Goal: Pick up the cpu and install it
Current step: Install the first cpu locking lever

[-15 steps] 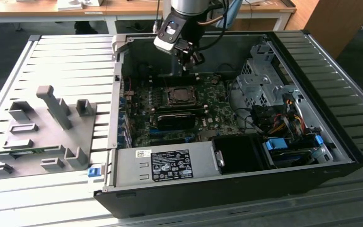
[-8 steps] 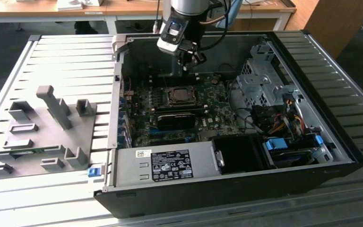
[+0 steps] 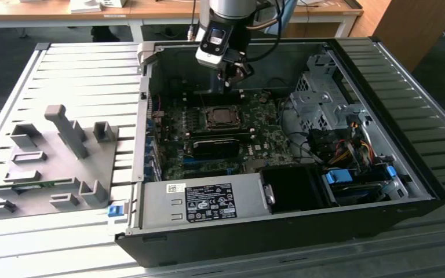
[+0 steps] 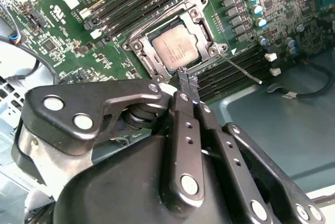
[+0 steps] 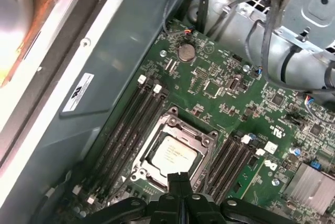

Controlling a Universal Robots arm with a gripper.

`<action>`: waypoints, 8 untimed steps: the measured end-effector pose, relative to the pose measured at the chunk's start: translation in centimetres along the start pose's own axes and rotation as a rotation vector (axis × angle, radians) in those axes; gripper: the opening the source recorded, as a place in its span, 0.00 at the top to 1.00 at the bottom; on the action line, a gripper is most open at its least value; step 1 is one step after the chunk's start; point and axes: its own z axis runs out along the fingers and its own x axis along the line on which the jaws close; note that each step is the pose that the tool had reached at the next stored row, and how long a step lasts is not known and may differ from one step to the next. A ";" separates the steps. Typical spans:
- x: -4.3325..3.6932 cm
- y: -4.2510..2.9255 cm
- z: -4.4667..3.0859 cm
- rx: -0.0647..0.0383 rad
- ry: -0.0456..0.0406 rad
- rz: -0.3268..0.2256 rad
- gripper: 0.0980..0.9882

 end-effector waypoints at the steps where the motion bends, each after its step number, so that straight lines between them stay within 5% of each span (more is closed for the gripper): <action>1: -0.01 0.00 0.00 0.000 0.0002 -0.008 0.99; 8: -0.06 -0.04 0.00 0.002 0.0011 -0.066 0.99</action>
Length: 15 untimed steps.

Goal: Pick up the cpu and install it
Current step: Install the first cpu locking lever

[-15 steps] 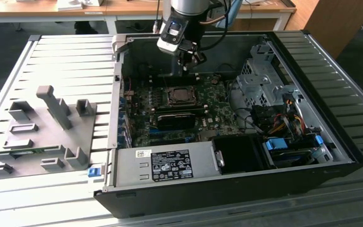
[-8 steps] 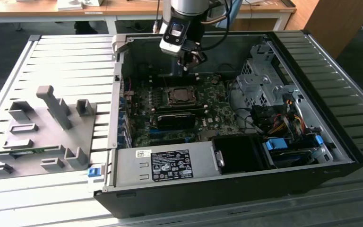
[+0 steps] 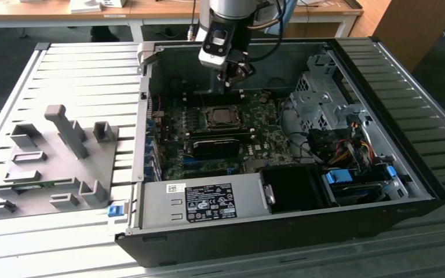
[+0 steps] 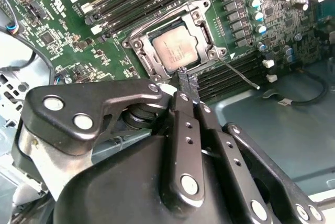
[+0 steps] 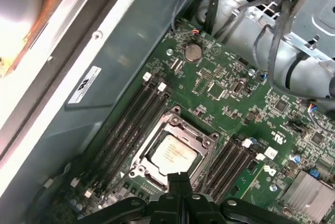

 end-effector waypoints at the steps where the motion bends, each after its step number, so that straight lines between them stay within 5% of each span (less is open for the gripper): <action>1: 0.00 0.00 0.00 0.000 0.0002 -0.009 0.99; 15: -0.01 0.00 0.10 0.006 0.0035 -0.224 0.99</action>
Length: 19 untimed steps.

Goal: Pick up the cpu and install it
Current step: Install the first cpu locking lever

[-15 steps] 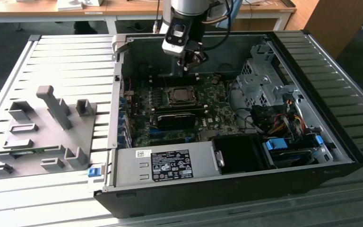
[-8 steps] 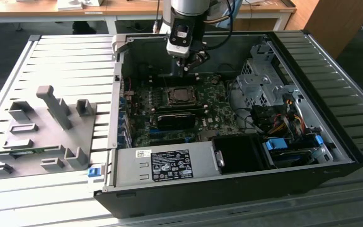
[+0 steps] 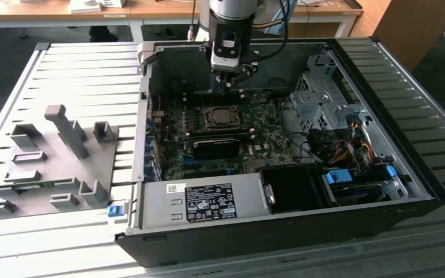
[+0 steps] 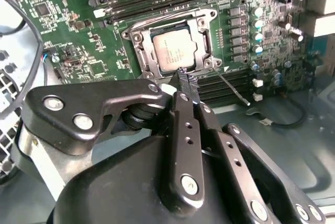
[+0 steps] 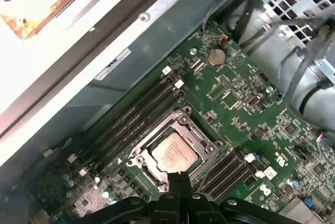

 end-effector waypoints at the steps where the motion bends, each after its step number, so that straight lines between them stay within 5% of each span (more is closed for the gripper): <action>1: 0.00 0.00 0.00 0.000 0.0001 -0.010 0.99; 19: -0.02 -0.04 0.10 0.005 0.0035 -0.207 0.99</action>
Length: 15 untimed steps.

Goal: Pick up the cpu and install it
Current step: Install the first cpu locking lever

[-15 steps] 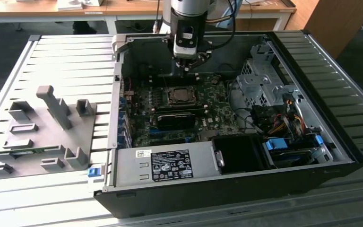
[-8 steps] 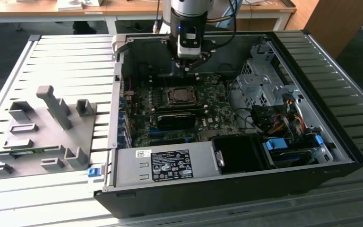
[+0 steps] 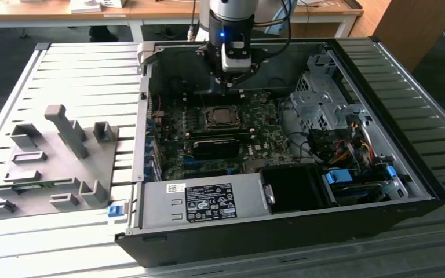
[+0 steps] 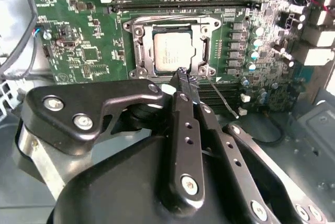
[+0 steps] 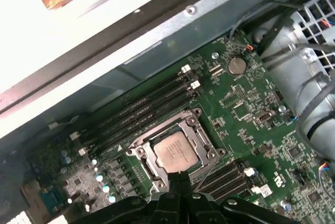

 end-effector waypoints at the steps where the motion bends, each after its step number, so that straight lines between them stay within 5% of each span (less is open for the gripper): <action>1: 0.00 0.00 0.00 0.000 0.0002 -0.016 0.99; 15: 0.00 0.00 0.11 0.006 0.0043 -0.265 0.99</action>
